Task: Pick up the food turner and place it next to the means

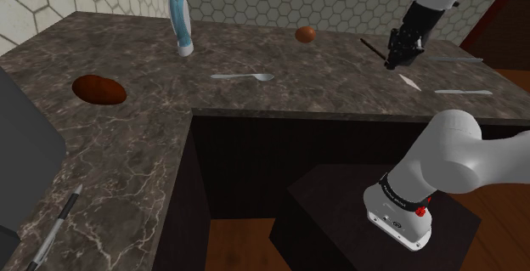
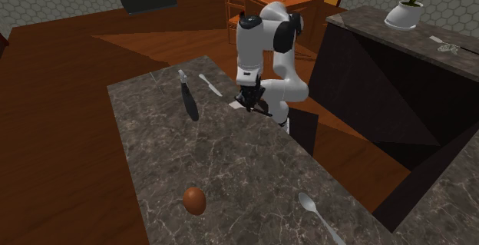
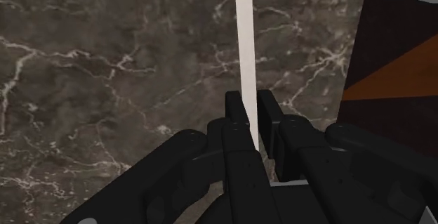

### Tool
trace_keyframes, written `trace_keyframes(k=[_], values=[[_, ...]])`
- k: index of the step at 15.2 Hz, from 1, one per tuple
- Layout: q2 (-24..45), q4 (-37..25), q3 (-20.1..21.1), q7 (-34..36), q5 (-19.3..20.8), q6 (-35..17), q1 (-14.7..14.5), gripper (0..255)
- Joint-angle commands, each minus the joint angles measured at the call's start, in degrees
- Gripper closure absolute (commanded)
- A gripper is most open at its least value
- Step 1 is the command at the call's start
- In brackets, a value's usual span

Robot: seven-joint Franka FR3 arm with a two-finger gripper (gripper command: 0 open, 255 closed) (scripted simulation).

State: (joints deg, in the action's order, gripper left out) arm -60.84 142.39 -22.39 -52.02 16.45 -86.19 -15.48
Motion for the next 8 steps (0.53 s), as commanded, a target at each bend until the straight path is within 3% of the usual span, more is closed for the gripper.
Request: trace_keyframes(k=[1, 8], values=[[0.66, -1.68, -2.79, -2.78, 2.22, 0.48, 0.55, 255], [5.07, -8.59, -13.16, -12.16, 8.98, 0.09, 0.72, 255]])
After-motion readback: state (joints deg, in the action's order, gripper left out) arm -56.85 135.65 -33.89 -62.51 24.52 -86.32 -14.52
